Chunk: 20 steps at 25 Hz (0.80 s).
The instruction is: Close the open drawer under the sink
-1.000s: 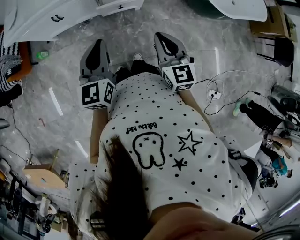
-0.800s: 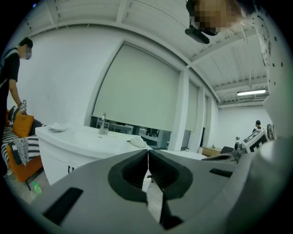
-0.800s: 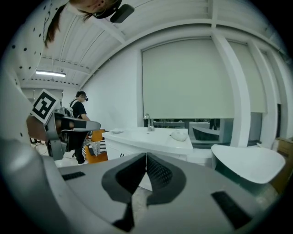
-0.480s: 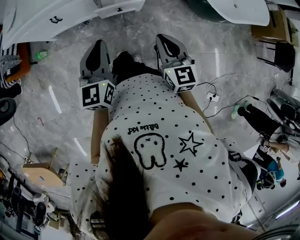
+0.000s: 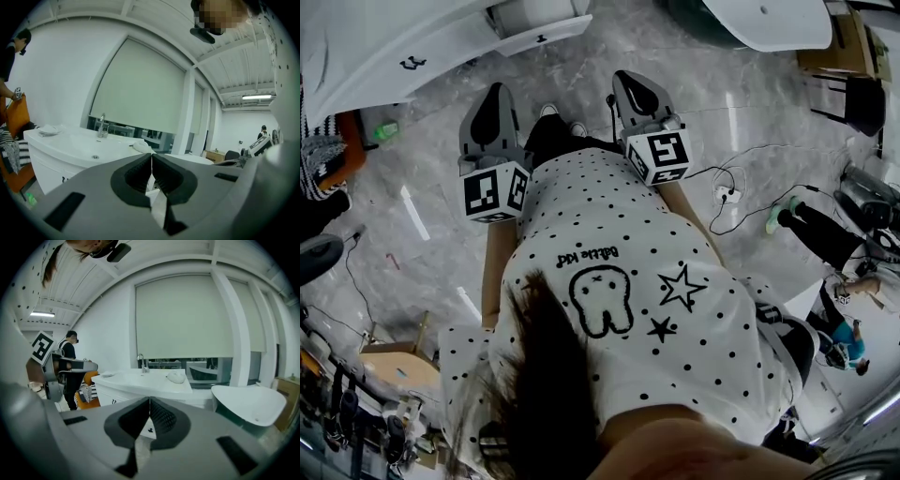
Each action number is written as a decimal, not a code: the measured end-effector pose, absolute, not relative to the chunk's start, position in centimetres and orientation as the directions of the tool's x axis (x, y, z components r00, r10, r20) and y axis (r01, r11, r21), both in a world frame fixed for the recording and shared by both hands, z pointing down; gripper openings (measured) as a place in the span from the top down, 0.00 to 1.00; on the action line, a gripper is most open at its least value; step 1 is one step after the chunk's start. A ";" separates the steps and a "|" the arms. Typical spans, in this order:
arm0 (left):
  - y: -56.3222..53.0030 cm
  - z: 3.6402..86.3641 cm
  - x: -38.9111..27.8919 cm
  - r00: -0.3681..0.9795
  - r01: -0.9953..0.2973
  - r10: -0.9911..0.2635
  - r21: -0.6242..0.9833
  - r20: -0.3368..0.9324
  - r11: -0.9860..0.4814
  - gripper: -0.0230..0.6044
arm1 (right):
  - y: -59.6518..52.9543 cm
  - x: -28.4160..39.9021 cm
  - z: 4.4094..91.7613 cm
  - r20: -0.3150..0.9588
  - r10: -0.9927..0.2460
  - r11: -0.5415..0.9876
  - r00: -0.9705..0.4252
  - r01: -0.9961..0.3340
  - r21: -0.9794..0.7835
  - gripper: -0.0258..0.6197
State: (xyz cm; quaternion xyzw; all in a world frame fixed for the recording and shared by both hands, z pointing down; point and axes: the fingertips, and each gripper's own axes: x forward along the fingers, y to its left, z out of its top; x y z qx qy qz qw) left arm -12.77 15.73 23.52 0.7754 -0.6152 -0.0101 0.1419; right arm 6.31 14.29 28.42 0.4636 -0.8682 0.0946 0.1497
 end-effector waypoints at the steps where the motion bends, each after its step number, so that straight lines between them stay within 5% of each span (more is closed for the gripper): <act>1: 14.6 23.4 -14.2 0.247 -0.950 -0.956 0.232 0.159 -0.207 0.95 | 13.3 5.0 28.5 0.352 -0.779 0.547 -0.519 -0.837 -0.026 0.94; 20: 11.7 21.9 -15.2 0.294 -0.944 -0.949 0.194 0.118 -0.268 0.95 | 10.7 4.4 27.2 0.296 -0.848 0.452 -0.440 -0.891 -0.030 0.94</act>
